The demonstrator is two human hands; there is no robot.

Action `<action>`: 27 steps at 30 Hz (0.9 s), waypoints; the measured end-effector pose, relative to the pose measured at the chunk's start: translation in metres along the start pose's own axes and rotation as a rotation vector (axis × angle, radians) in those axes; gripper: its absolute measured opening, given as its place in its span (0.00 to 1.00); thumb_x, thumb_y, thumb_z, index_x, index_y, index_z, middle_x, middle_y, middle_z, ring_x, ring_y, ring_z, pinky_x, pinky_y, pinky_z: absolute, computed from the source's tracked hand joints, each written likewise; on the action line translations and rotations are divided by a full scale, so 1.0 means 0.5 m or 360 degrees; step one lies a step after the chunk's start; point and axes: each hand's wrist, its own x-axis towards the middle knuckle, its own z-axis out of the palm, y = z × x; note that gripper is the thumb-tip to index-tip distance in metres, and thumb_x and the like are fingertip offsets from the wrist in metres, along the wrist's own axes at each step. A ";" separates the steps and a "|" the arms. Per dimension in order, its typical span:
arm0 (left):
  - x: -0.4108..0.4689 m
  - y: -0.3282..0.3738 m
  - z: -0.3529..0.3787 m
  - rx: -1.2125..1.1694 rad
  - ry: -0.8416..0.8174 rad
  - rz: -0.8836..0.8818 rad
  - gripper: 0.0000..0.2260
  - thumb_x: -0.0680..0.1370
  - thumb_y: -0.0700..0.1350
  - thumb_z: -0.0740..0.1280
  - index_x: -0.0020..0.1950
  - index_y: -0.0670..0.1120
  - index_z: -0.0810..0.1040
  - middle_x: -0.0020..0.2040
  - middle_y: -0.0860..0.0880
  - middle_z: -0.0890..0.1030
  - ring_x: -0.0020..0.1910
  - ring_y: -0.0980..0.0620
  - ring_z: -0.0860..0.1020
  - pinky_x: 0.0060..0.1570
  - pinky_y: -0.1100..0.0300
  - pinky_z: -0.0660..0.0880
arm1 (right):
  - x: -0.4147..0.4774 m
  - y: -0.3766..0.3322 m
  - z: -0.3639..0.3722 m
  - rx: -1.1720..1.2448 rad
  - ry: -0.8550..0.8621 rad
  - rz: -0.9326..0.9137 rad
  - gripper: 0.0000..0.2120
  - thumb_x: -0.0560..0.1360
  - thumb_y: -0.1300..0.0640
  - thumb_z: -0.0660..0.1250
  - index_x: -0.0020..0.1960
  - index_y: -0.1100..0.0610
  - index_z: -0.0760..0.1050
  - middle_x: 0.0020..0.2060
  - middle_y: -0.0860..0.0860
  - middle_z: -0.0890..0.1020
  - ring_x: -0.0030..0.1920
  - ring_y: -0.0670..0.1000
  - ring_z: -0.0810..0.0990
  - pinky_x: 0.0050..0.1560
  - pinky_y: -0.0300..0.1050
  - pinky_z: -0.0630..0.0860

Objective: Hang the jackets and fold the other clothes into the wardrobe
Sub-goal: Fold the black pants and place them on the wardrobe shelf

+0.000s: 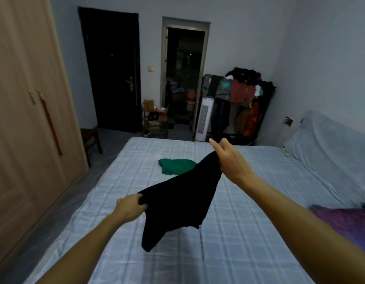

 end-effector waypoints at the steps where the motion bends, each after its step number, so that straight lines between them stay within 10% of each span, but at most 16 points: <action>1: -0.011 0.013 -0.004 -0.0085 -0.0010 0.0035 0.17 0.69 0.55 0.60 0.52 0.49 0.77 0.53 0.47 0.81 0.50 0.46 0.78 0.47 0.55 0.72 | -0.023 0.017 -0.003 -0.0016 -0.0045 0.0042 0.20 0.67 0.76 0.67 0.58 0.67 0.75 0.42 0.59 0.71 0.32 0.58 0.71 0.28 0.53 0.73; 8: -0.053 0.149 -0.066 -0.0303 0.0710 0.0228 0.10 0.74 0.39 0.65 0.37 0.43 0.65 0.29 0.48 0.71 0.30 0.47 0.70 0.27 0.56 0.59 | -0.140 0.105 -0.018 0.0119 -0.0113 0.0587 0.12 0.66 0.76 0.63 0.42 0.61 0.69 0.46 0.58 0.70 0.36 0.58 0.72 0.34 0.53 0.72; 16: -0.031 0.278 -0.193 -0.1012 0.1063 0.0193 0.12 0.79 0.37 0.62 0.62 0.45 0.67 0.51 0.50 0.75 0.48 0.51 0.74 0.44 0.57 0.70 | -0.123 0.160 -0.060 0.0612 -0.0253 0.0948 0.29 0.73 0.65 0.66 0.70 0.54 0.59 0.45 0.58 0.79 0.46 0.59 0.79 0.41 0.49 0.74; 27: 0.110 0.252 -0.343 -0.1054 0.1224 0.0452 0.03 0.81 0.43 0.60 0.53 0.48 0.72 0.46 0.49 0.79 0.43 0.52 0.78 0.40 0.57 0.73 | 0.034 0.145 -0.072 0.1263 -0.0271 0.1105 0.46 0.71 0.57 0.73 0.77 0.47 0.46 0.69 0.53 0.67 0.59 0.51 0.72 0.59 0.46 0.73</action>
